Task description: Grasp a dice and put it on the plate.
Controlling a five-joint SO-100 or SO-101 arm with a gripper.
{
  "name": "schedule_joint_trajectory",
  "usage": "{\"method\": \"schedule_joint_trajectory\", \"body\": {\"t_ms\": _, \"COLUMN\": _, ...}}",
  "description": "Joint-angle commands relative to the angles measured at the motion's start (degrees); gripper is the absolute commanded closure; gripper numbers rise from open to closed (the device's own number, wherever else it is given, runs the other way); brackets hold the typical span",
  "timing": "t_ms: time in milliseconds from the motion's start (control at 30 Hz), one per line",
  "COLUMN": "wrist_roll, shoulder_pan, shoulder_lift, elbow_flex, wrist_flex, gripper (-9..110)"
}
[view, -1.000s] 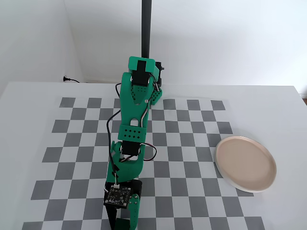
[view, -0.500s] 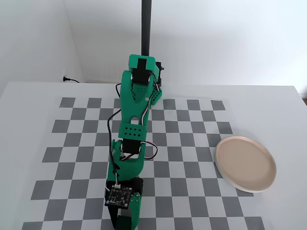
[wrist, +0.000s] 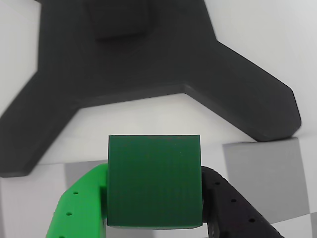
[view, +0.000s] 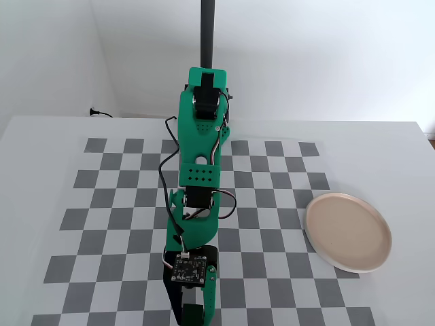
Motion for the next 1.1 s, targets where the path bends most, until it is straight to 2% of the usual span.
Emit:
{"method": "schedule_joint_trajectory", "body": {"t_ms": 0, "wrist_roll": 0.5, "shoulder_pan": -2.3, "shoulder_lift": 10.6, "elbow_flex": -4.0, "wrist_flex": 0.7, "gripper": 106}}
{"method": "schedule_joint_trajectory", "body": {"t_ms": 367, "wrist_roll": 0.5, "shoulder_pan": -10.5, "shoulder_lift": 17.5, "elbow_flex": -3.0, "wrist_flex": 5.8, "gripper": 106}}
{"method": "schedule_joint_trajectory", "body": {"t_ms": 700, "wrist_roll": -0.3, "shoulder_pan": -20.3, "shoulder_lift": 25.8, "elbow_flex": 7.7, "wrist_flex": 2.5, "gripper": 106}}
{"method": "schedule_joint_trajectory", "body": {"t_ms": 1067, "wrist_roll": 1.0, "shoulder_pan": -29.0, "shoulder_lift": 32.1, "elbow_flex": 13.4, "wrist_flex": 4.6, "gripper": 106}}
